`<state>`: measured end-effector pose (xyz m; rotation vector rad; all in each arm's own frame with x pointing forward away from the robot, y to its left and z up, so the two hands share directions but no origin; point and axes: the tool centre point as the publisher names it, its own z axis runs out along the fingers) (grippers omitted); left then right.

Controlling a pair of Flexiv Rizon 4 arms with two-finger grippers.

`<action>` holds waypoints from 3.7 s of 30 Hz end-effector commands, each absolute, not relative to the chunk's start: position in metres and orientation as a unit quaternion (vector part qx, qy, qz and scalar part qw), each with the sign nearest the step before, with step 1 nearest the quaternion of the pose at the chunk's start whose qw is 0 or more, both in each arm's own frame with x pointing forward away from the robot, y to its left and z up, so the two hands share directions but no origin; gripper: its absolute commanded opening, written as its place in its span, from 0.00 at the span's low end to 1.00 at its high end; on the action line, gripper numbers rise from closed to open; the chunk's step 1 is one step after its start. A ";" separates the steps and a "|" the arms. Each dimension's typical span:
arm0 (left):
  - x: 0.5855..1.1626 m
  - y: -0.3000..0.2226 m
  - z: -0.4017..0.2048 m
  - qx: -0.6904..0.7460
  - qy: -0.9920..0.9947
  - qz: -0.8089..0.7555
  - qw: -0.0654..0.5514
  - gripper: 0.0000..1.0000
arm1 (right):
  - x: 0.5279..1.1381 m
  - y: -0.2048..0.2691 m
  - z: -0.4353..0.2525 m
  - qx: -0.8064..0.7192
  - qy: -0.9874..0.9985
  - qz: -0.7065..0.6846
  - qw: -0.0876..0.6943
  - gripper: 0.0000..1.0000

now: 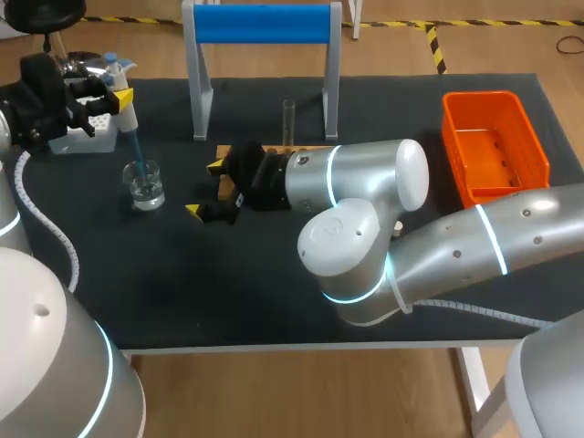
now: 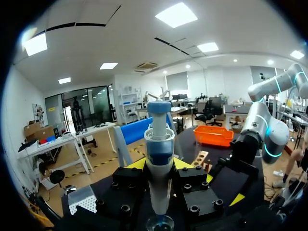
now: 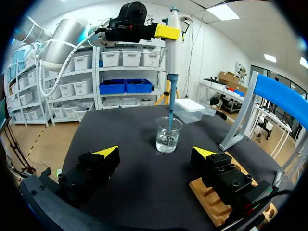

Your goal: Invert the test tube, pick up the pipette, mount the tip to pipette, aspirate from beaker and dispense into the tube, eject the tip, return the pipette, and cap with the stopper.

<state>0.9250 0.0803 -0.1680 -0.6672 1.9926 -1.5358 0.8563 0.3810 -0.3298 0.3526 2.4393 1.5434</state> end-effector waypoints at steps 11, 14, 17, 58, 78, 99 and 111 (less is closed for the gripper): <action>0.932 0.081 -0.179 -0.247 0.743 -0.559 0.274 0.00 | 0.856 0.382 -0.330 0.121 0.834 0.526 0.117 1.00; 0.932 0.081 -0.181 -0.248 0.743 -0.558 0.274 0.00 | 0.856 0.382 -0.330 0.121 0.834 0.526 0.117 1.00; 0.933 0.081 -0.183 -0.248 0.743 -0.558 0.274 0.00 | 0.856 0.382 -0.330 0.121 0.834 0.526 0.117 1.00; 0.932 0.082 -0.189 -0.251 0.743 -0.560 0.269 0.00 | 0.856 0.382 -0.330 0.121 0.834 0.526 0.117 1.00; 0.932 0.082 -0.189 -0.251 0.743 -0.560 0.269 0.00 | 0.847 0.364 -0.309 0.075 0.833 0.544 0.072 1.00; 0.932 0.082 -0.189 -0.251 0.743 -0.560 0.269 0.00 | 0.862 0.299 -0.206 -0.026 0.807 0.589 -0.012 1.00; 0.932 0.082 -0.189 -0.251 0.743 -0.560 0.269 0.00 | 0.880 0.311 -0.152 -0.090 0.798 0.594 -0.053 1.00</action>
